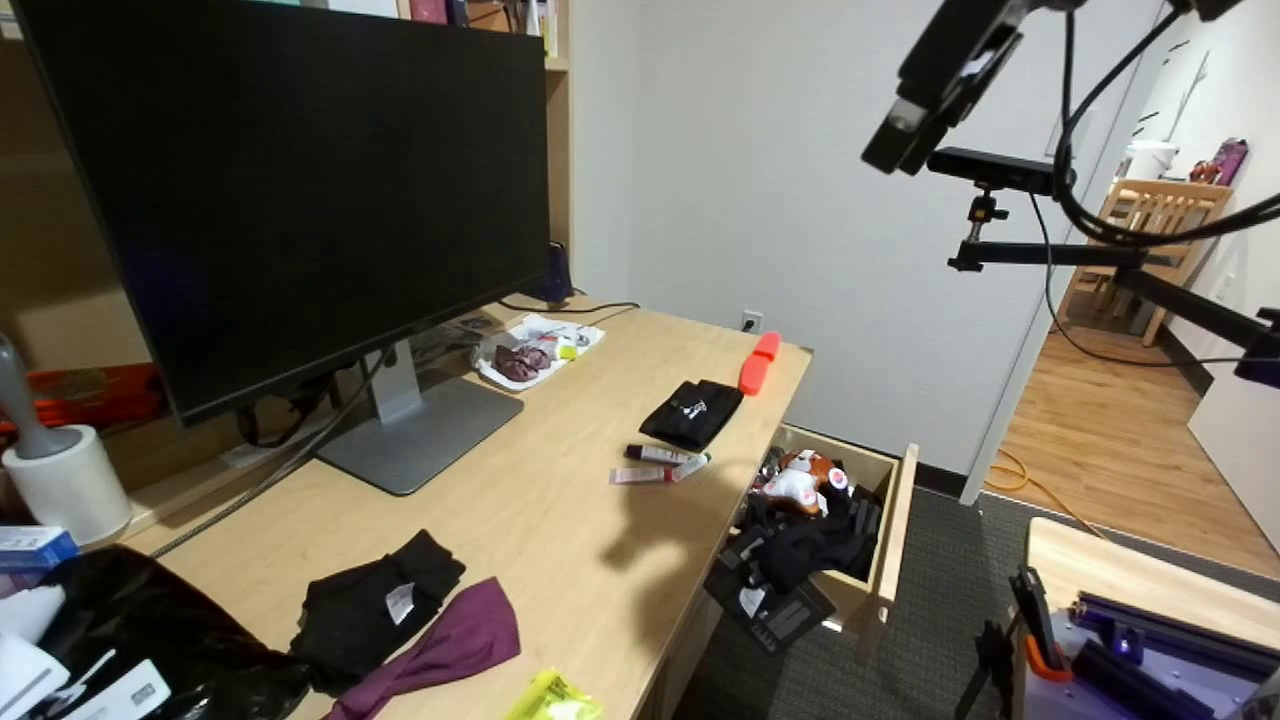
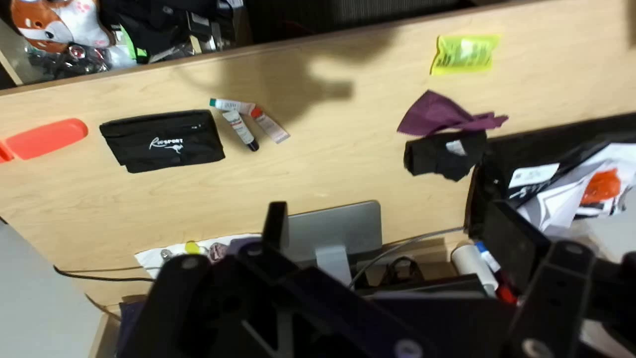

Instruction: Remove the plush toy from the drawer on the right and put it on the desk

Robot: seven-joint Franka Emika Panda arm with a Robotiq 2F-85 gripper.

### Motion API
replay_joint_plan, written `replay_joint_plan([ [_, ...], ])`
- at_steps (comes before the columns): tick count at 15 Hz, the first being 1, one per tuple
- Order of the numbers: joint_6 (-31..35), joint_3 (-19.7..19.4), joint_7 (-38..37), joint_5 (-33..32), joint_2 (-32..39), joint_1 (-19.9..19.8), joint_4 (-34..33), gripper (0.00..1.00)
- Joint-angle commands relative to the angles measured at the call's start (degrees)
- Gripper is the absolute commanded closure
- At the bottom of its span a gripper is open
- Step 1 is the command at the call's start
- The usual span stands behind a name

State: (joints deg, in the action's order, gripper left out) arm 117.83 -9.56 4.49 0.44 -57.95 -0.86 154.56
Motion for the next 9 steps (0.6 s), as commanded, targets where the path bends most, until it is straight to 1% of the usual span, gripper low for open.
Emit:
replay_joint_plan([
  [1,15.4,1.6,-6.7,1.4,9.6,-3.6,1.8,0.0],
  [3,24.6,1.5,-9.3,0.3,14.9,-6.4,3.3,0.0],
  [6,37.0,1.7,-12.3,-0.9,24.6,-12.3,4.0,0.0],
  [9,45.9,2.6,-15.8,-2.3,34.7,-19.2,2.2,0.0],
])
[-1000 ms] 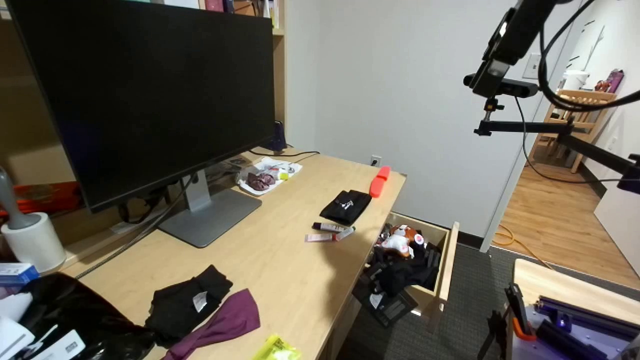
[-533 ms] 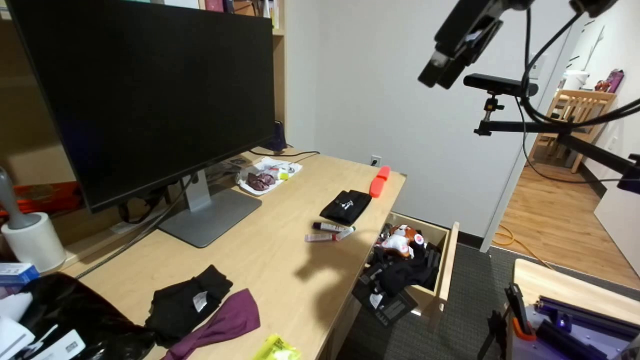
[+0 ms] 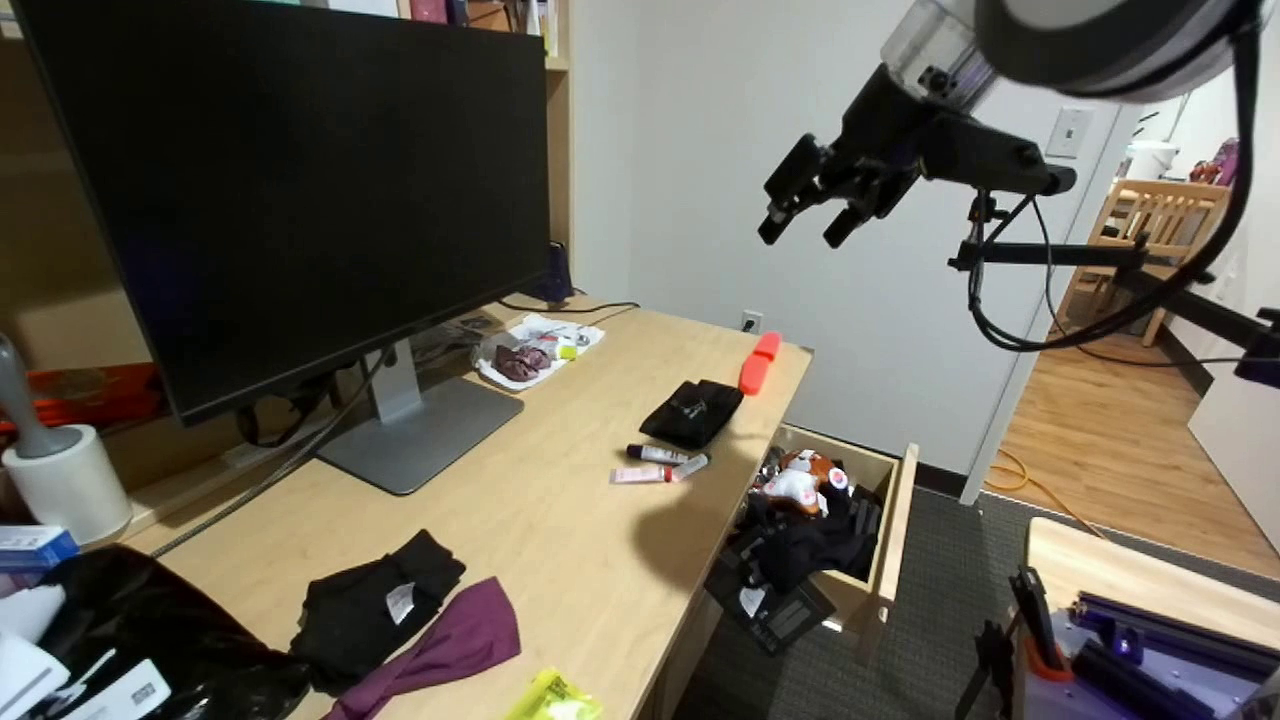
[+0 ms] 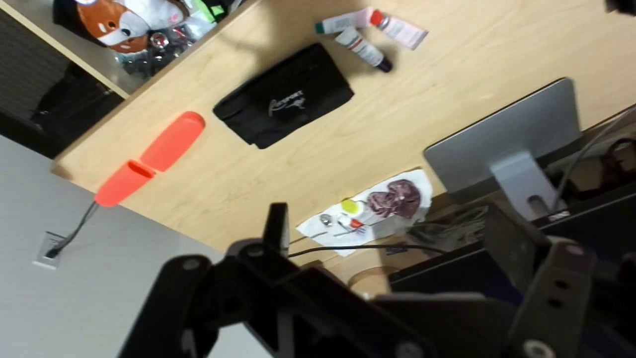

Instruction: Remove the plush toy from the drawer on the right and put it on the desk

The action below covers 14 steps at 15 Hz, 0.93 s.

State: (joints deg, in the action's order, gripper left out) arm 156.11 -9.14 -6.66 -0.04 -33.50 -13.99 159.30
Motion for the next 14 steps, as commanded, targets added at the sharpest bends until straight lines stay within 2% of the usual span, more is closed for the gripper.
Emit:
replay_joint_plan([
  [1,9.8,2.7,-6.1,-2.8,13.4,-8.8,-3.3,0.0],
  [4,14.3,6.7,-13.7,-8.3,21.5,-18.8,-5.7,0.0],
  [6,14.7,10.5,-22.2,-16.2,26.0,-27.5,-8.1,0.0],
  [8,10.7,13.5,-30.9,-25.3,28.5,-34.7,-11.1,0.0],
  [9,8.0,14.5,-35.3,-28.9,27.7,-36.9,-11.8,0.0],
  [10,11.8,11.3,-28.2,-23.6,26.7,-32.3,-9.0,0.0],
  [12,10.0,12.7,-32.1,-27.1,27.8,-35.8,-10.8,0.0],
  [14,9.6,13.2,-32.8,-27.4,27.8,-36.1,-11.2,0.0],
])
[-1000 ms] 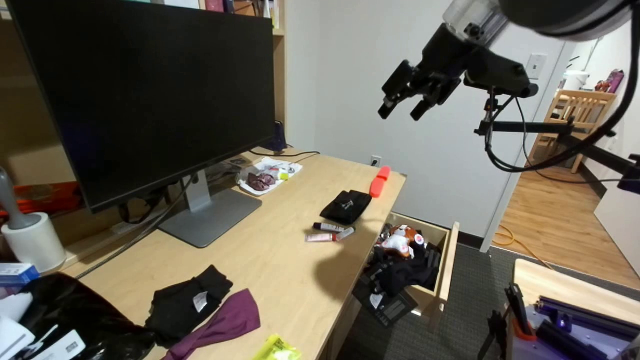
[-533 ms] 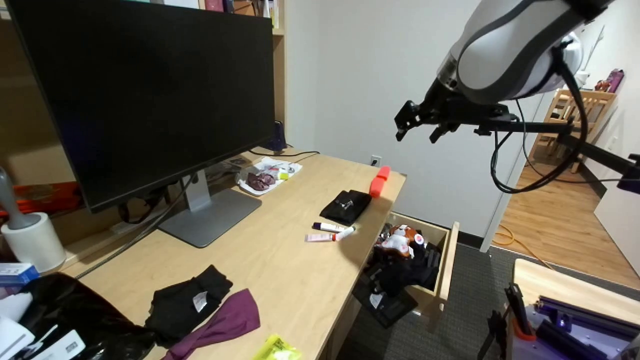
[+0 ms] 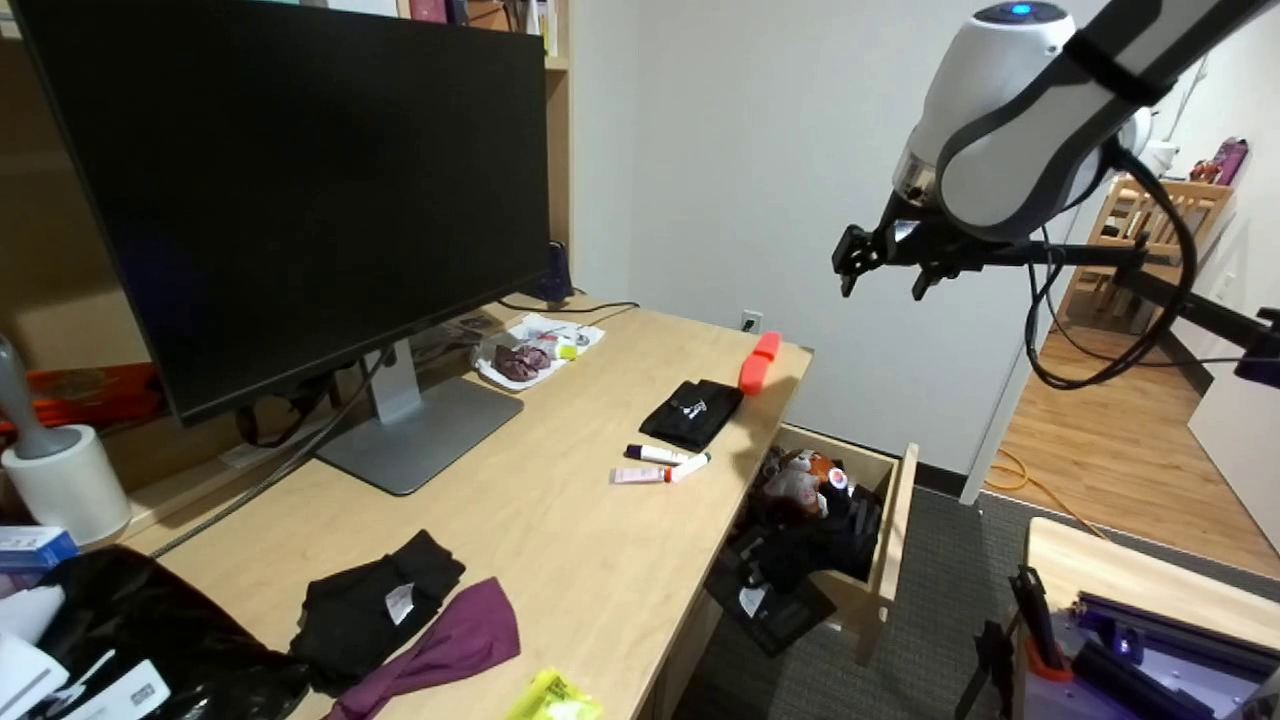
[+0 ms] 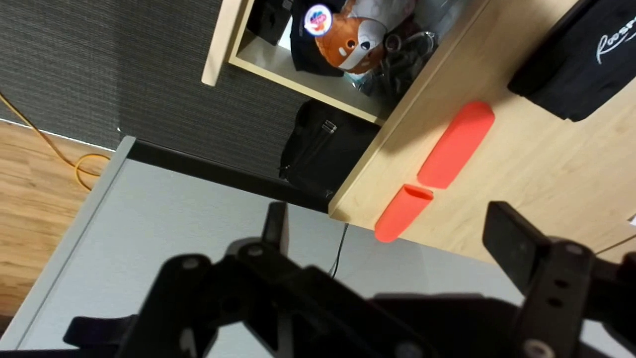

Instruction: Remove the plush toy from the drawer on the right and put it on the desk

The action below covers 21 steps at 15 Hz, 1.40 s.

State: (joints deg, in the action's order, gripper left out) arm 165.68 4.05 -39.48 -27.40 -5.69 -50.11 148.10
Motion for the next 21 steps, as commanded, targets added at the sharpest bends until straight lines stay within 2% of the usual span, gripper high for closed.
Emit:
replay_joint_plan([
  [1,-0.1,0.2,-0.2,0.0,0.0,0.0,0.0,0.0],
  [2,-3.8,0.5,1.4,2.4,0.4,1.1,-0.5,0.0],
  [6,-13.9,0.9,-4.9,0.0,6.4,0.2,-3.5,0.0],
  [7,-15.5,-5.0,-6.6,-0.2,8.0,5.7,-4.2,0.0],
  [8,-15.9,-6.7,-7.8,0.4,10.2,7.0,-5.0,0.0],
  [10,-13.7,-11.3,-7.3,4.0,14.4,11.2,-6.4,0.0],
  [12,-11.3,-15.1,-4.9,10.3,18.9,15.0,-8.2,0.0],
  [15,-7.5,-18.7,-0.9,20.5,25.5,19.4,-10.8,0.0],
  [18,-3.6,-21.1,2.8,28.3,33.1,22.2,-14.5,0.0],
  [21,-2.1,-22.1,6.6,33.8,39.9,22.5,-19.2,0.0],
])
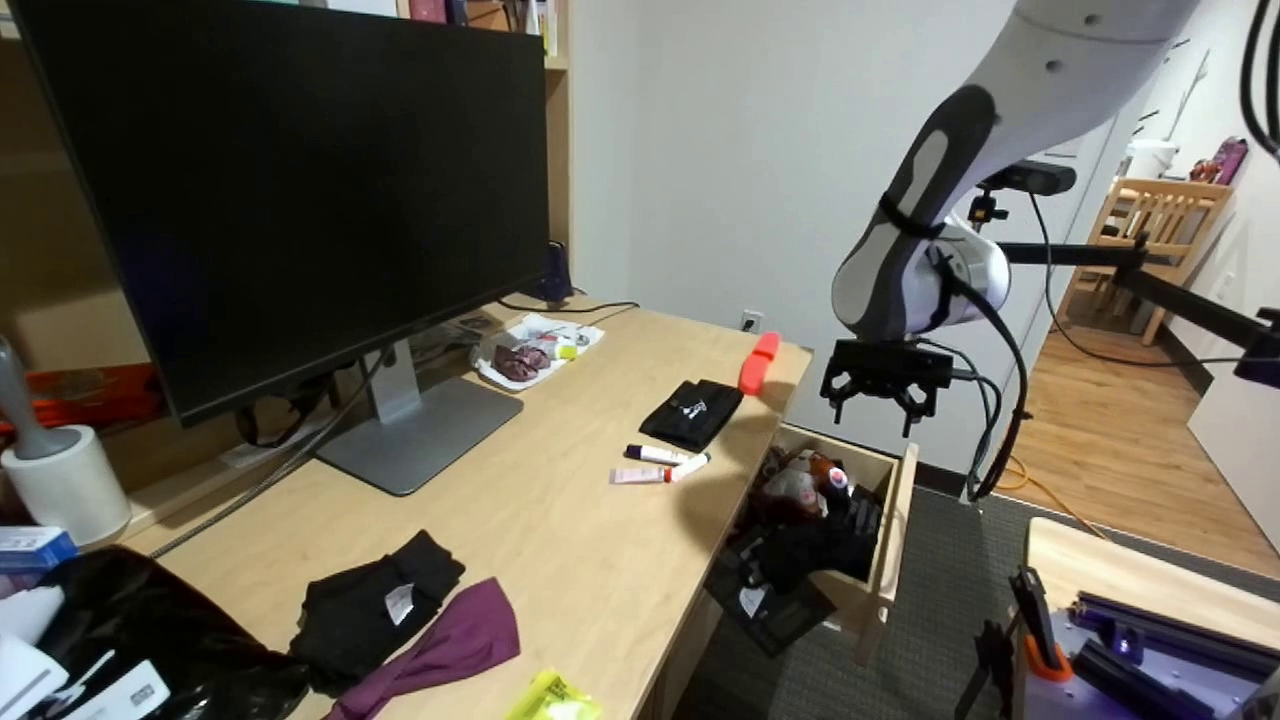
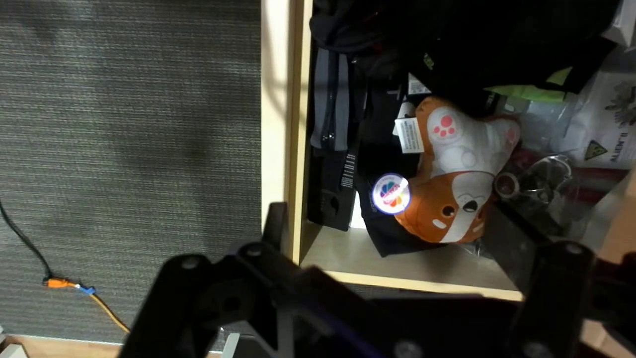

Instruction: Remove the plush toy from the drawer on the right and put it on the desk

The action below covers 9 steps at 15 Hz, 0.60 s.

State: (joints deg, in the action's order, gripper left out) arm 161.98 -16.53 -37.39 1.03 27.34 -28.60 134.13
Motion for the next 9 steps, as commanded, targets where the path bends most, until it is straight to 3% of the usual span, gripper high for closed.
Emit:
replay_joint_plan([
  [1,1.6,-2.1,5.4,6.6,9.3,1.0,-7.1,0.0],
  [5,0.6,-3.2,7.5,10.7,16.5,0.5,-13.4,0.0],
  [6,0.3,-4.1,7.2,11.4,13.4,2.3,-10.2,0.0],
  [9,0.3,-4.4,7.5,11.9,16.8,2.1,-13.0,0.0],
])
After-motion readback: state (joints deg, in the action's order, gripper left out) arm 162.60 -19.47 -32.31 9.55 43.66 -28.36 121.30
